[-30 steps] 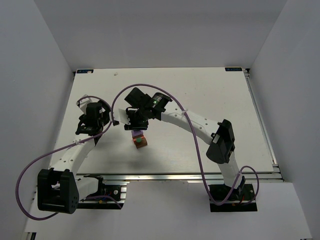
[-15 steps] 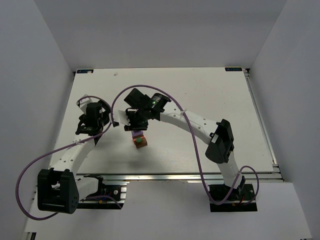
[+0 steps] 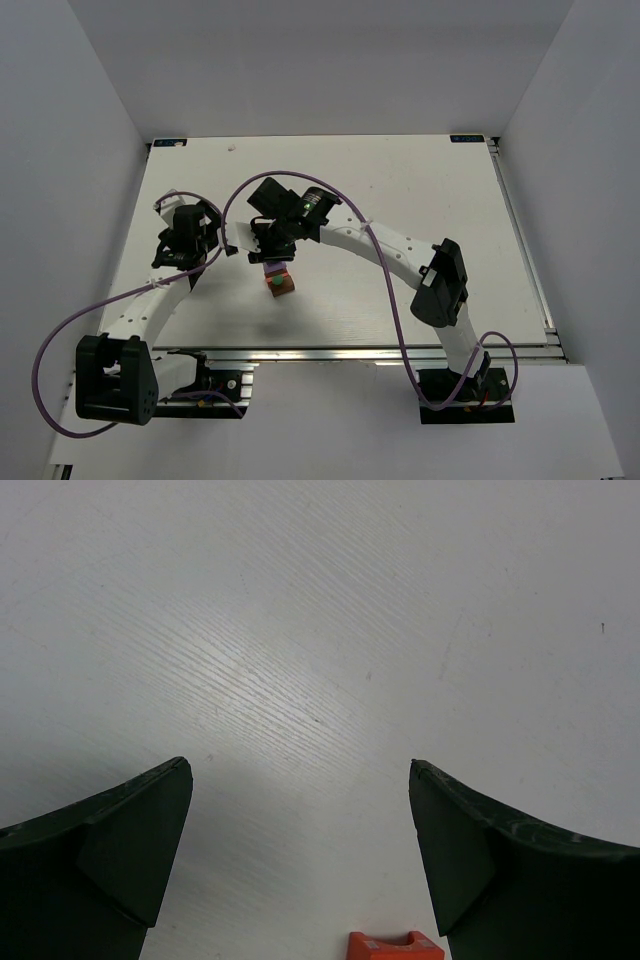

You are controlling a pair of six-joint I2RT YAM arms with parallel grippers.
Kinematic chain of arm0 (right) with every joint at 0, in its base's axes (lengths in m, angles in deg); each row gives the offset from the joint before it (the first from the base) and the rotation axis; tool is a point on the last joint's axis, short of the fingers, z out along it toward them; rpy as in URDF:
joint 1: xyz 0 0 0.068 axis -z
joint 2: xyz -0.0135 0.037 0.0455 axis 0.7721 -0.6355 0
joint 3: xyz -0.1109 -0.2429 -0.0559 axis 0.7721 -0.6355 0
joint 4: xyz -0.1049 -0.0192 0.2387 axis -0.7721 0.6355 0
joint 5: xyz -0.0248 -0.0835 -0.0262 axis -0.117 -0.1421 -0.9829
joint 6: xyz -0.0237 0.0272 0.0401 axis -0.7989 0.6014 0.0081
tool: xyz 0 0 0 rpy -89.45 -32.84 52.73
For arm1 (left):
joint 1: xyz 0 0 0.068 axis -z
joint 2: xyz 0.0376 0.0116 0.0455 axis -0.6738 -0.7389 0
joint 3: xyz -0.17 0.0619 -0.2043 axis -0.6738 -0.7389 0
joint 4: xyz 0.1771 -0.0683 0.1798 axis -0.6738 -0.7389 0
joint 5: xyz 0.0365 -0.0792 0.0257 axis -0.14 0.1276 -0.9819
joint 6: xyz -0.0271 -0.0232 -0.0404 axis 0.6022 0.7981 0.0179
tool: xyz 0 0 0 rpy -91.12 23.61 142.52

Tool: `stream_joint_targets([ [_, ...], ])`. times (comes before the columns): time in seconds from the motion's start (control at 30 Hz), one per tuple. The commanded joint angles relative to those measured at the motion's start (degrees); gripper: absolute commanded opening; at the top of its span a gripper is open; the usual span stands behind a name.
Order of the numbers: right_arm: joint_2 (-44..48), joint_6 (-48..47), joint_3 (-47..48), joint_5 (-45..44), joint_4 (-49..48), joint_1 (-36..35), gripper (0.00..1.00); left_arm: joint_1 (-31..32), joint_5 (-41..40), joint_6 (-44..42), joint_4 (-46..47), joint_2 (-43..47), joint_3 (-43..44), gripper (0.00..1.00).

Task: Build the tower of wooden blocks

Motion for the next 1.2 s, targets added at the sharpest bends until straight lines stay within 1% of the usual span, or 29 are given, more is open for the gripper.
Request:
stream_joint_targets([
  [0.0,-0.3,-0.7,-0.1,0.3,-0.4,-0.3,0.32,-0.3,-1.1,-0.6,0.3,0.2,-0.2,0.98],
  [0.7,-0.7,-1.6,-0.1,-0.4,-0.5,-0.8,0.37,-0.3,-1.4,-0.6,0.3,0.0,-0.3,0.98],
  [0.83,-0.6,-1.5,-0.4,-0.6,-0.5,-0.9,0.40,-0.3,-1.5,-0.6,0.2,0.0,-0.3,0.98],
  [1.03,-0.7,-1.5,-0.4,-1.1,-0.7,-1.0,0.40,-0.3,-1.5,-0.6,0.2,0.1,-0.4,0.98],
  [1.07,-0.6,-1.4,-0.4,-1.2,-0.7,-1.0,0.41,-0.3,-1.5,-0.6,0.2,0.1,-0.3,0.98],
  [1.17,-0.6,-1.3,-0.5,-1.7,-0.9,-1.0,0.49,-0.3,-1.5,-0.6,0.1,0.3,-0.3,0.98],
])
